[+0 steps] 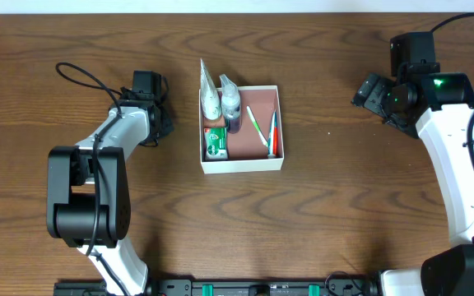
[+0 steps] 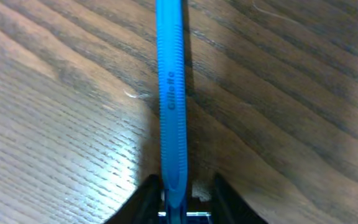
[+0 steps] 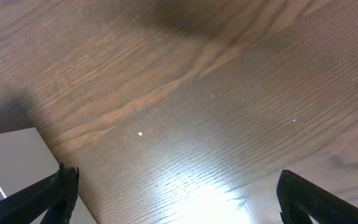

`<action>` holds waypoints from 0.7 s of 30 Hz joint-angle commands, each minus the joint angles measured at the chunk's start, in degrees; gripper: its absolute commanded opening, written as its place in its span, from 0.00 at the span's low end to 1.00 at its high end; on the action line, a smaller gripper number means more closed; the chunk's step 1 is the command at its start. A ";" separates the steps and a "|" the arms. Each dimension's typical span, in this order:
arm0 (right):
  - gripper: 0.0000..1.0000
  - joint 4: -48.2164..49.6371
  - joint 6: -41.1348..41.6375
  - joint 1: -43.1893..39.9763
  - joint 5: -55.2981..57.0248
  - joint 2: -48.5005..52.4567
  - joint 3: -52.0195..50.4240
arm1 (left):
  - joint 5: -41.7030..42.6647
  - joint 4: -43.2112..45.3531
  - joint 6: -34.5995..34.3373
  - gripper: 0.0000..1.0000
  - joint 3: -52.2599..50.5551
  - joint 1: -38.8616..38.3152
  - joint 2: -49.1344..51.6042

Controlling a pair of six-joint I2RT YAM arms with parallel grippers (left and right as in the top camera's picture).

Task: Pack container
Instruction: 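Close the left gripper on the razor and lift it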

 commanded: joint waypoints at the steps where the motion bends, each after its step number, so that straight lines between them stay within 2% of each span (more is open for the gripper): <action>1: 0.99 -0.02 -0.02 -0.37 0.20 -1.16 0.79 | -0.07 0.33 -0.22 0.25 -0.63 0.20 1.01; 6: 0.99 0.00 -0.02 -0.39 0.20 -1.16 0.79 | -0.07 0.98 -0.02 0.19 -0.61 0.20 1.01; 7: 0.99 -0.02 -0.02 -0.37 0.20 -1.16 0.79 | -0.07 1.01 0.24 0.13 -0.59 0.20 0.98; 11: 0.99 -0.02 -0.02 -0.37 0.20 -1.16 0.79 | -0.07 1.11 3.32 0.07 -0.24 0.20 0.94; 16: 0.99 0.00 -0.02 -0.37 0.20 -1.16 0.79 | -0.07 0.92 4.98 0.06 0.02 0.20 -1.31; 21: 0.99 0.00 -0.02 -0.37 0.20 -1.16 0.79 | -0.02 -1.07 5.38 0.07 1.11 0.20 -8.48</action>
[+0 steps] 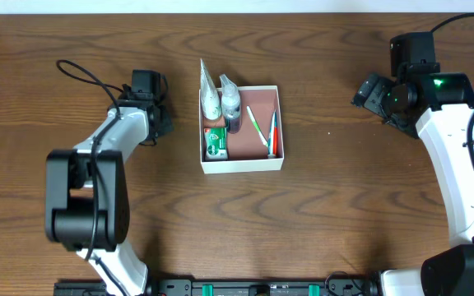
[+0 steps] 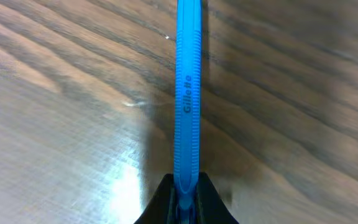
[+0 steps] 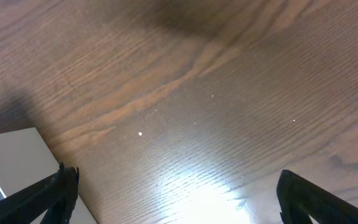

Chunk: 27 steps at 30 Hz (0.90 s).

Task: Pack container
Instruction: 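Close the left gripper on the razor and lift it, then carry the blue razor with the left gripper into the box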

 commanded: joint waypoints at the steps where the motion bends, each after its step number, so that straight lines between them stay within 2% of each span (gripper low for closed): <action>1: 0.99 -0.02 -0.02 -0.37 0.17 -1.16 0.79 | 0.11 -1.25 1.42 0.06 1.33 0.17 -8.11; 9: 0.99 -0.02 -0.02 -0.37 0.17 -1.16 0.79 | 13.73 -6.60 5.35 0.06 1.44 -1.88 -29.24; 15: 0.99 -0.02 -0.02 -0.37 0.17 -1.16 0.79 | 21.77 -8.50 6.58 0.06 1.44 -9.55 -41.24; 20: 0.99 0.00 -0.02 -0.37 0.17 -1.16 0.79 | 21.20 -8.22 7.21 0.06 1.42 -18.88 -42.84; 27: 0.99 -0.02 -0.02 -0.37 0.17 -1.16 0.79 | 12.94 -7.37 7.04 0.06 1.42 -30.71 -34.38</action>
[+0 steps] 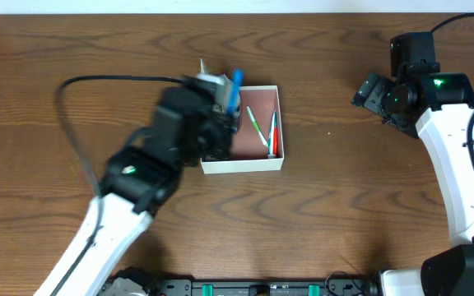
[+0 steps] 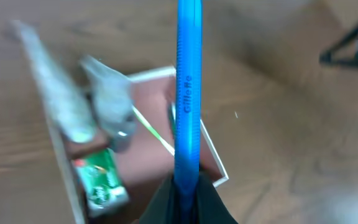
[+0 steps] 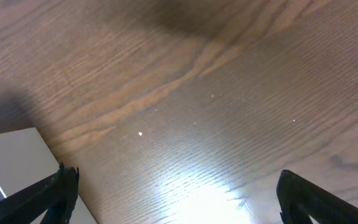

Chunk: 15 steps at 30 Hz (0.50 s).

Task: Pack container
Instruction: 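Carry the blue razor with the left gripper into the box, then lower the razor between the toothbrush and tube and open the gripper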

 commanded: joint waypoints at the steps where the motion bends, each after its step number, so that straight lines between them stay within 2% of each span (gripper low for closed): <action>1: 0.99 -0.02 -0.02 -0.39 0.20 -1.16 0.79 | -6.36 0.48 0.22 0.06 0.98 -4.11 5.29; 5: 0.99 -0.02 -0.02 -0.39 0.20 -1.16 0.79 | -11.96 2.91 -2.12 0.06 0.98 -7.34 12.72; 15: 0.99 -0.02 -0.02 -0.37 0.20 -1.16 0.79 | -15.28 8.37 -3.76 0.06 0.98 -7.69 25.66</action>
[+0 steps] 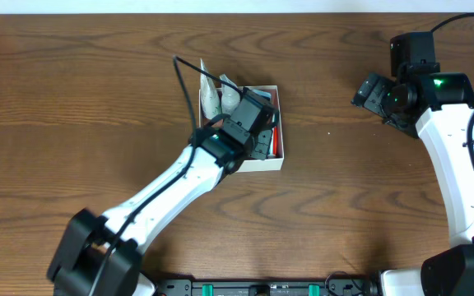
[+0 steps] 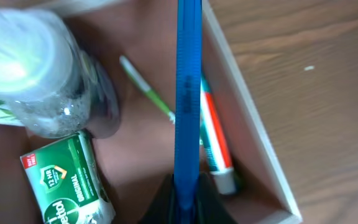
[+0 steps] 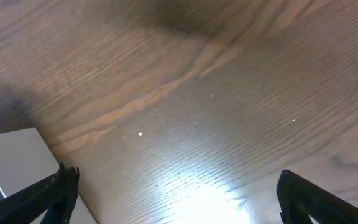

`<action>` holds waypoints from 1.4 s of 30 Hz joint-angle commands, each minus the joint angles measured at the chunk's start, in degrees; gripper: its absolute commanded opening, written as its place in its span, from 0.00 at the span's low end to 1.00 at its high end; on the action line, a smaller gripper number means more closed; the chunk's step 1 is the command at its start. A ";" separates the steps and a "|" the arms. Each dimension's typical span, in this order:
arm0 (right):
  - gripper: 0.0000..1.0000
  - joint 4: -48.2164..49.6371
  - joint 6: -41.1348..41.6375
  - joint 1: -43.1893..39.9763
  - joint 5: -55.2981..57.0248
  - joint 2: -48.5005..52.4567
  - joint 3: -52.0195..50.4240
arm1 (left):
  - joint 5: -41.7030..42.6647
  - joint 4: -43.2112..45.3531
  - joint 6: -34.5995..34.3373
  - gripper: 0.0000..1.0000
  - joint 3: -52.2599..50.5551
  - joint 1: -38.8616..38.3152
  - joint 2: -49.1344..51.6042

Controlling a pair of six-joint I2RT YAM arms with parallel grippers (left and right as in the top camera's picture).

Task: Pack container
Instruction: 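Lower the razor between the toothbrush and tube and open the gripper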

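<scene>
My left gripper [image 2: 187,200] is shut on a blue razor handle [image 2: 188,93] and hangs low over the inside of the white box [image 1: 263,163]. In the left wrist view the handle crosses above a green toothbrush [image 2: 145,90] and an orange-and-white tube [image 2: 217,146] lying in the box. A green soap packet [image 2: 64,177] and a clear bottle [image 2: 48,78] fill the box's left side. My right gripper [image 3: 173,193] stands open over bare wood, far right of the box.
A white tube [image 1: 206,89] leans over the box's far left corner. The left arm [image 1: 171,193] stretches from the near left up to the box. Wood tabletop [image 1: 369,205] surrounds the box.
My left gripper with the razor has moved from above the box's left edge to low inside the box, over the toothbrush and tube. The right arm has not moved.
My left gripper stood partly open around the blue razor handle on the wood left of the box. It was then shut on the handle there. Later it held the razor high over the box, and now low inside it. The right gripper stayed open throughout.
</scene>
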 commanded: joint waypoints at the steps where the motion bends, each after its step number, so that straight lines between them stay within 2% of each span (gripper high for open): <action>1: 0.99 0.00 -0.02 -0.37 0.20 -1.16 0.79 | -3.06 0.90 -0.94 0.06 0.98 0.09 2.51; 7: 0.99 0.00 -0.02 -0.37 0.20 -1.16 0.79 | -3.06 2.47 -0.94 0.07 0.98 0.09 3.96; 11: 0.99 -0.02 -0.02 -0.37 0.20 -1.16 0.79 | -5.22 3.26 -0.92 0.15 0.98 0.15 3.93; 14: 0.99 -0.02 -0.02 -0.37 0.20 -1.16 0.79 | -7.58 3.28 -0.98 0.15 0.98 0.33 3.93; 23: 0.99 0.00 -0.02 -0.37 0.20 -1.16 0.79 | -7.54 2.43 -4.83 0.13 0.98 2.10 3.93; 26: 0.99 -0.02 -0.02 -0.37 0.20 -1.16 0.79 | -7.54 2.73 -4.83 0.22 0.98 2.08 3.91; 29: 0.99 -0.02 -0.02 -0.37 0.20 -1.16 0.79 | -7.52 2.80 -4.83 0.24 1.05 2.08 2.99; 37: 0.99 -0.02 -0.02 -0.39 0.20 -1.16 0.79 | -6.86 1.88 -4.81 0.24 1.05 1.38 -7.48; 42: 0.99 -0.02 -0.02 -0.37 0.20 -1.16 0.79 | -6.97 -1.97 -4.35 0.34 1.05 0.39 -17.51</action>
